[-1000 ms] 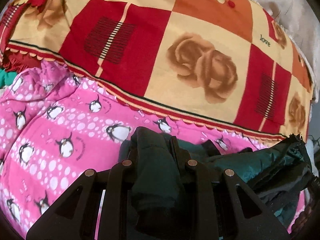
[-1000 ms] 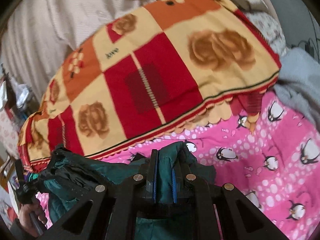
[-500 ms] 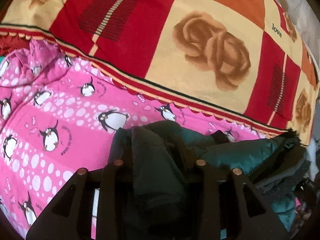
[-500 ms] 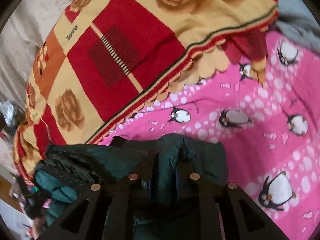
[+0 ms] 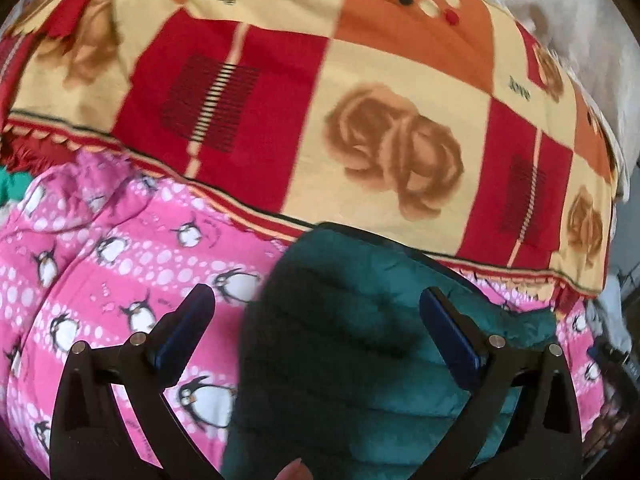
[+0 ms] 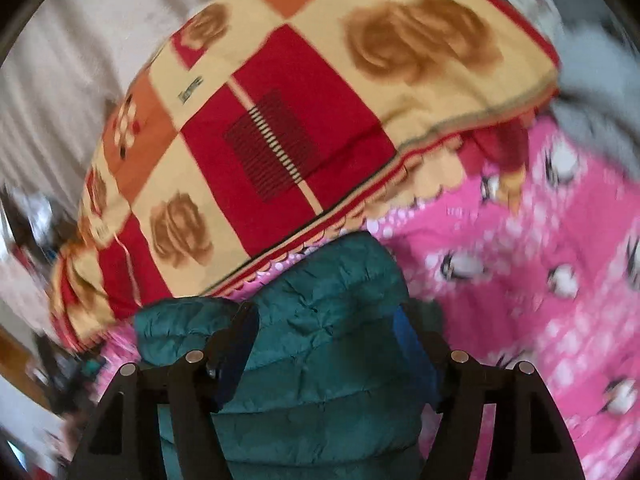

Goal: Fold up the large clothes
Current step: 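Press the folded jacket flat with both tools, then open both tools and lift them off the folded jacket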

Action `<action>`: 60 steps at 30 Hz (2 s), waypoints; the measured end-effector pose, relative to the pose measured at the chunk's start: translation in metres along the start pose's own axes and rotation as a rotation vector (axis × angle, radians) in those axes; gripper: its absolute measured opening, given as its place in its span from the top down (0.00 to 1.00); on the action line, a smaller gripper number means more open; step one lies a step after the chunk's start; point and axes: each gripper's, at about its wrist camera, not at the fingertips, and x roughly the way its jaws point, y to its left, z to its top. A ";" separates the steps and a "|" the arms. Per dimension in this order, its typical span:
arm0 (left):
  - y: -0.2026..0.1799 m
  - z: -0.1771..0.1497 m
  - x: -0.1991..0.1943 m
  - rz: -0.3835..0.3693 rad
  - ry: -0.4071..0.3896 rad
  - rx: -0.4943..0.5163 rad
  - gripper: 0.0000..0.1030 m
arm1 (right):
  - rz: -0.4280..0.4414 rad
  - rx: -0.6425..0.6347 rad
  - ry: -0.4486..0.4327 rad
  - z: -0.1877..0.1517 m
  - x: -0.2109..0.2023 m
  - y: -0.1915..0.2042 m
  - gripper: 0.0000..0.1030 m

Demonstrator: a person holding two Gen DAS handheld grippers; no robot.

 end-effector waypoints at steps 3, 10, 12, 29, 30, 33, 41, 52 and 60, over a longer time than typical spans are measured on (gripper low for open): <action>-0.023 0.001 0.023 0.040 0.008 0.091 0.00 | -0.016 -0.080 0.010 0.003 0.014 0.020 0.35; -0.016 -0.006 0.090 0.208 0.112 0.189 0.00 | -0.095 -0.145 0.157 0.005 0.090 0.027 0.35; -0.008 -0.014 0.103 0.201 0.139 0.174 0.00 | -0.136 -0.165 0.259 0.000 0.120 0.018 0.35; 0.023 -0.025 0.153 0.127 0.284 0.017 0.00 | -0.143 -0.125 0.282 -0.013 0.162 -0.013 0.30; 0.021 -0.020 0.138 0.137 0.263 0.024 0.00 | -0.158 -0.140 0.305 -0.012 0.157 -0.009 0.30; 0.004 -0.012 0.072 0.069 0.111 0.073 0.00 | -0.200 -0.188 0.313 -0.006 0.126 0.007 0.32; -0.059 -0.083 0.012 -0.008 0.132 0.177 0.00 | -0.083 -0.262 0.125 -0.050 0.025 0.077 0.32; -0.051 -0.119 0.029 0.031 0.159 0.108 0.00 | -0.077 -0.304 0.200 -0.103 0.059 0.064 0.22; -0.061 -0.157 -0.056 0.003 0.189 0.161 0.00 | -0.093 -0.318 0.079 -0.113 -0.050 0.088 0.24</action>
